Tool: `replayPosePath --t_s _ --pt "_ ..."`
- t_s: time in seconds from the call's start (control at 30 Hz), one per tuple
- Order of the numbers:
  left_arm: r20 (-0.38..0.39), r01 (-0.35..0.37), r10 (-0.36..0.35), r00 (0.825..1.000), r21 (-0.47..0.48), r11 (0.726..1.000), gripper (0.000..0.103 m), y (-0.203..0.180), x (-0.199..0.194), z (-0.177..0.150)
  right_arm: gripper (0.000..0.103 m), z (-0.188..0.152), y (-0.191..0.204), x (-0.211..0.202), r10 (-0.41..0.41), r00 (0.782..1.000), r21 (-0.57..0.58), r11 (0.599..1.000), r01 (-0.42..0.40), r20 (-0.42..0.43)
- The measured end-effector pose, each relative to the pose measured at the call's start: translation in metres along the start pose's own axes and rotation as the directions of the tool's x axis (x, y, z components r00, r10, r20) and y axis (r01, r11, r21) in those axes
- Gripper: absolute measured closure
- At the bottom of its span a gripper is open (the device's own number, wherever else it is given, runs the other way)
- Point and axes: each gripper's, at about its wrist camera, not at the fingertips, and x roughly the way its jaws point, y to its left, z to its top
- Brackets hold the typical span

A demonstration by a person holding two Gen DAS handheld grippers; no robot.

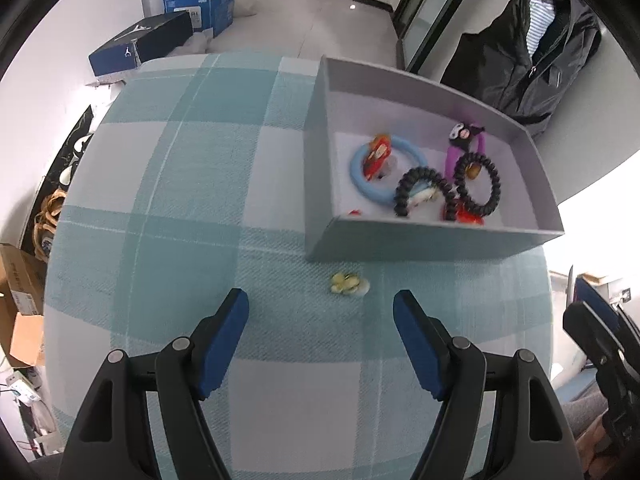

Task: Organize jewelry
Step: 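Grasp the yellow flower clip with the left gripper while the right holds the badge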

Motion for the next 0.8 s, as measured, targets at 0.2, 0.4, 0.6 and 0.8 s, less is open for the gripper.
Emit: replayPosePath --t_s 0.2,0.4,0.6,0.8 --pt "0.030 -0.069 0.067 0.997 0.036 0.997 0.056 -0.011 0.002 0.000 0.061 0.005 -0.004 -0.004 0.026 1.000 0.033 0.999 -0.026 0.014" --pt "0.053 -0.063 0.061 0.997 0.051 0.997 0.089 -0.011 0.001 -0.001 0.061 0.009 -0.002 -0.007 0.048 0.998 0.044 0.998 -0.049 0.028" --pt "0.054 -0.041 0.036 0.998 0.085 0.996 0.089 -0.019 0.001 -0.004 0.061 0.010 0.003 -0.012 0.059 0.997 0.033 0.998 -0.060 0.047" --pt "0.039 0.000 -0.003 0.999 0.079 0.997 0.090 -0.018 -0.002 -0.007 0.061 0.008 -0.001 -0.012 0.059 0.997 0.054 0.997 -0.061 0.044"
